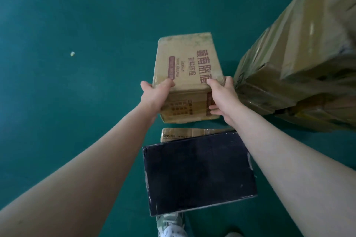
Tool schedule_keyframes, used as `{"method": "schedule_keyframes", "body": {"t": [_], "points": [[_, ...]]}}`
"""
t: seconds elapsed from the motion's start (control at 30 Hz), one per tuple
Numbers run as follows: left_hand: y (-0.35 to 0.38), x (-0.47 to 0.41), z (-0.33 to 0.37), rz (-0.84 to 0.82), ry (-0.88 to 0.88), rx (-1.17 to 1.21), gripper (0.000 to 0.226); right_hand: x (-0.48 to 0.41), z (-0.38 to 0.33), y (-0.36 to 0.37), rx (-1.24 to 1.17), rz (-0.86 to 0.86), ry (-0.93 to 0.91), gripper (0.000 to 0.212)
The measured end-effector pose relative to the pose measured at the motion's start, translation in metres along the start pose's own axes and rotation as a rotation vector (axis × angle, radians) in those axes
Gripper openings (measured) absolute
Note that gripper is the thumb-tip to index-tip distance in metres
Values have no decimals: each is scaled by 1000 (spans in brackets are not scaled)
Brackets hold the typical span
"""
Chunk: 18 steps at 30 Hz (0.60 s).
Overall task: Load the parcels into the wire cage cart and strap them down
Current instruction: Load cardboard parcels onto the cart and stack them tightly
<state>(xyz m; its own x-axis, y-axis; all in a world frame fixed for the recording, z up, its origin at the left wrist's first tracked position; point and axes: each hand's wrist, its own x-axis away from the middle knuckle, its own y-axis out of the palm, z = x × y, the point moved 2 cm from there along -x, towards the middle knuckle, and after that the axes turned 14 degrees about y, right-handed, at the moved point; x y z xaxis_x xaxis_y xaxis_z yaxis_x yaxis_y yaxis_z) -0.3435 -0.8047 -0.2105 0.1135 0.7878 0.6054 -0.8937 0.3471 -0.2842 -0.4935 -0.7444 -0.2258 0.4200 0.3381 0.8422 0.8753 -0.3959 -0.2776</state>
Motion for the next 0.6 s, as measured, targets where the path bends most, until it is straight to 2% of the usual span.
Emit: {"method": "schedule_keyframes", "body": {"t": [0.13,0.33,0.5,0.6], "points": [[-15,60,40,23,2,1,41,66,-24,-23,39,63,-57,20],[-46,154,99,64,-20,-50,47,167,-29,-58,56,-9,-19,26],[-62,244,147,25,-8,-71,38,252,-19,-96,50,-24,93,52],[-72,290,167,-20,34,-119,36,308,-7,-116,6,-24,144,58]]}}
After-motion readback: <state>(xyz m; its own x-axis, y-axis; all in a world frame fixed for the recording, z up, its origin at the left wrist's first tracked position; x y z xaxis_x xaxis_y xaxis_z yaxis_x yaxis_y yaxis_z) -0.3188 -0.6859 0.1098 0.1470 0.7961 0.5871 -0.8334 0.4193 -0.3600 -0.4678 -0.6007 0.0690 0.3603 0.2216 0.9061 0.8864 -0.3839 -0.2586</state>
